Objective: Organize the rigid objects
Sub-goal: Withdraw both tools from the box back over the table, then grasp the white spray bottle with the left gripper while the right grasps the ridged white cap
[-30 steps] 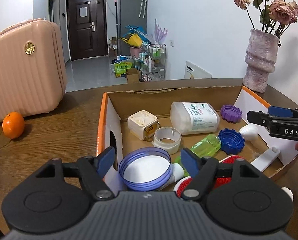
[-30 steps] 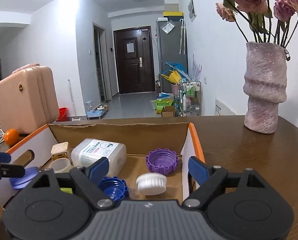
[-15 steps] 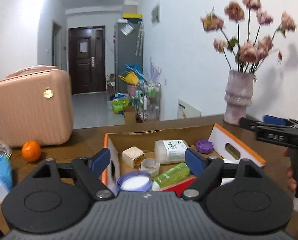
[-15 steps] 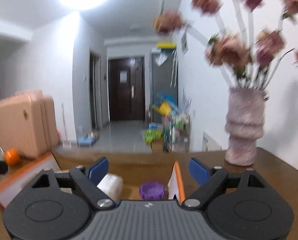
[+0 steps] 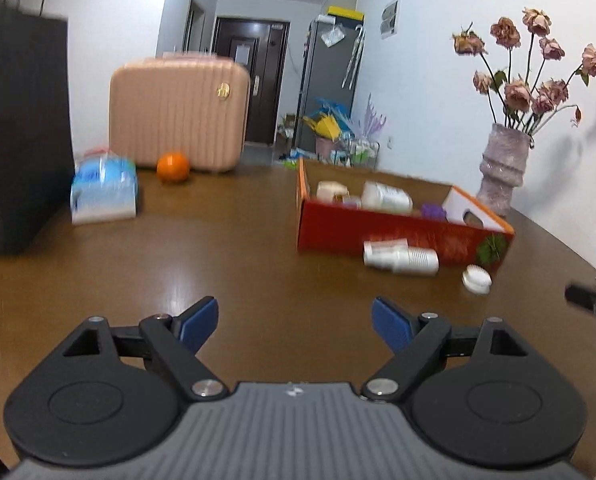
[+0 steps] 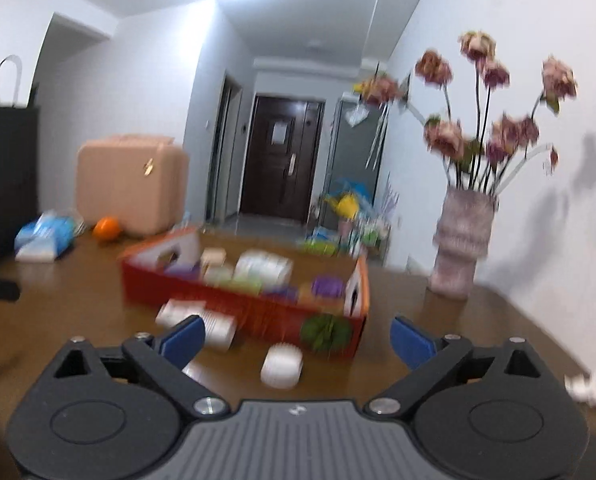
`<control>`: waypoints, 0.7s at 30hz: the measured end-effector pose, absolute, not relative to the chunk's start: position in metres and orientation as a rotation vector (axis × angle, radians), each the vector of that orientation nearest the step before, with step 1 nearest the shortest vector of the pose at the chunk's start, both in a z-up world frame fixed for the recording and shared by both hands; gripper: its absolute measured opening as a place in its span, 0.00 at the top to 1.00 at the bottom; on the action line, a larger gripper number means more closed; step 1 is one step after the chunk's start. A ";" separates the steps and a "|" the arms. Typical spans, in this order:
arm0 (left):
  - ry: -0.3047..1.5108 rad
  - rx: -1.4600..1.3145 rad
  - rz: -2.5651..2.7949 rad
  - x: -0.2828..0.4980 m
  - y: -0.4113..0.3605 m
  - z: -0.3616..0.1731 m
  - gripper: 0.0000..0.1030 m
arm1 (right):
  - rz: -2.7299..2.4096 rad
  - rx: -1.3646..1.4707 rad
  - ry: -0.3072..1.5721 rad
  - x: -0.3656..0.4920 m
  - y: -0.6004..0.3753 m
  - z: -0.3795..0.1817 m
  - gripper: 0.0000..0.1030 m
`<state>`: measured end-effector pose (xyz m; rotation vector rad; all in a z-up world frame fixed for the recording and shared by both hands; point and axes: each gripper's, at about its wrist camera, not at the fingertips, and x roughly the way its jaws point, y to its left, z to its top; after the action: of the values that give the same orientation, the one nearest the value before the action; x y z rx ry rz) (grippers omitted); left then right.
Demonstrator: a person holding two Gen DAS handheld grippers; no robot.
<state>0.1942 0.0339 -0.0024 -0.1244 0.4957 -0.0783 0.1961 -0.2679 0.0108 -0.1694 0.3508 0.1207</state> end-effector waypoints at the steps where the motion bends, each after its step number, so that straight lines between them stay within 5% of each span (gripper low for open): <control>1: 0.511 -0.112 -0.081 0.190 0.032 -0.006 0.17 | 0.119 -0.168 0.374 0.186 -0.267 0.006 0.04; 18: 0.521 0.006 -0.161 0.161 -0.018 -0.021 0.15 | 0.066 0.024 0.486 0.130 -0.294 -0.035 0.04; 21: 0.526 0.008 -0.172 0.172 -0.021 -0.021 0.09 | 0.069 0.018 0.471 0.143 -0.294 -0.038 0.05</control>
<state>0.1723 -0.0208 -0.0213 0.0077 0.5257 -0.1718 0.1432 -0.2943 -0.0383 0.0176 0.4714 0.0690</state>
